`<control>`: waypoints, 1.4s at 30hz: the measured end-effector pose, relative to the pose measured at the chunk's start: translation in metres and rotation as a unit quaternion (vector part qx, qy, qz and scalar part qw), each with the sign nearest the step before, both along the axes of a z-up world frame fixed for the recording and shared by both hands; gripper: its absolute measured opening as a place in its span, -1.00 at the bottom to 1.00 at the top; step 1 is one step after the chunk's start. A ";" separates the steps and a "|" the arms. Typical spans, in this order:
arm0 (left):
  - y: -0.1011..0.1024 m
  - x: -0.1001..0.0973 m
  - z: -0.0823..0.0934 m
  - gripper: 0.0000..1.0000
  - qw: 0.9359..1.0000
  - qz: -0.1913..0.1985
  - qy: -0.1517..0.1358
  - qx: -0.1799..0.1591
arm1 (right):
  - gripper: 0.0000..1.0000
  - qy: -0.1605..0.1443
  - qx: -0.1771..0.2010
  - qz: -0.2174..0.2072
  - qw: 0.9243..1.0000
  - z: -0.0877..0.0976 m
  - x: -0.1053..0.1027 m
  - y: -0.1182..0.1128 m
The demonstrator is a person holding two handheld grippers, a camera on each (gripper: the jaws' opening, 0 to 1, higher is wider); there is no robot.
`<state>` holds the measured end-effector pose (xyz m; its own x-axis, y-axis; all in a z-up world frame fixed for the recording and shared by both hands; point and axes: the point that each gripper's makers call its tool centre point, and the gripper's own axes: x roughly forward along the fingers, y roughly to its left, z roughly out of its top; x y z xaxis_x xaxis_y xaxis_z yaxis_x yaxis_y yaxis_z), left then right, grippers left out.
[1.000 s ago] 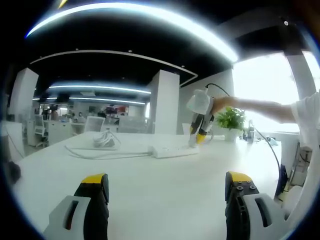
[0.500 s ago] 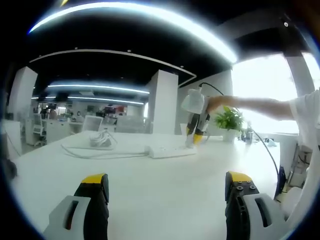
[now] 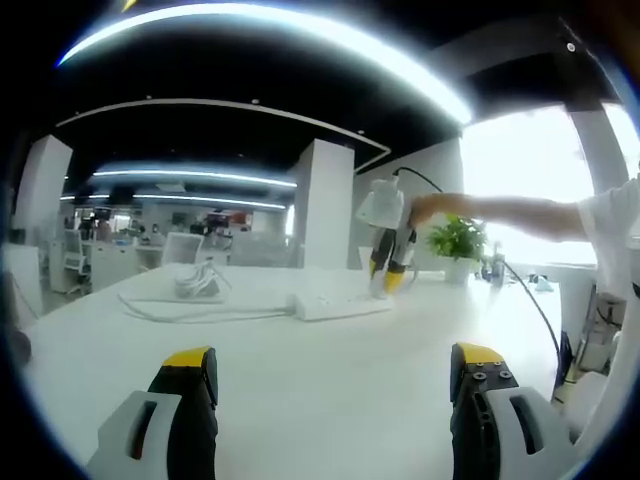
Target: Straighten the power strip on the desk, plug the charger into it
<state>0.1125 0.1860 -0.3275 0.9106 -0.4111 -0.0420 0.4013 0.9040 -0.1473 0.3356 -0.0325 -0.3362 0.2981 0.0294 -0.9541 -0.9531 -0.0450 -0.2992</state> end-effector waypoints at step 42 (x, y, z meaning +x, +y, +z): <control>0.005 0.001 0.003 0.99 1.000 0.004 -0.001 0.015 | 0.06 -0.009 0.159 0.059 0.986 -0.007 0.004 0.013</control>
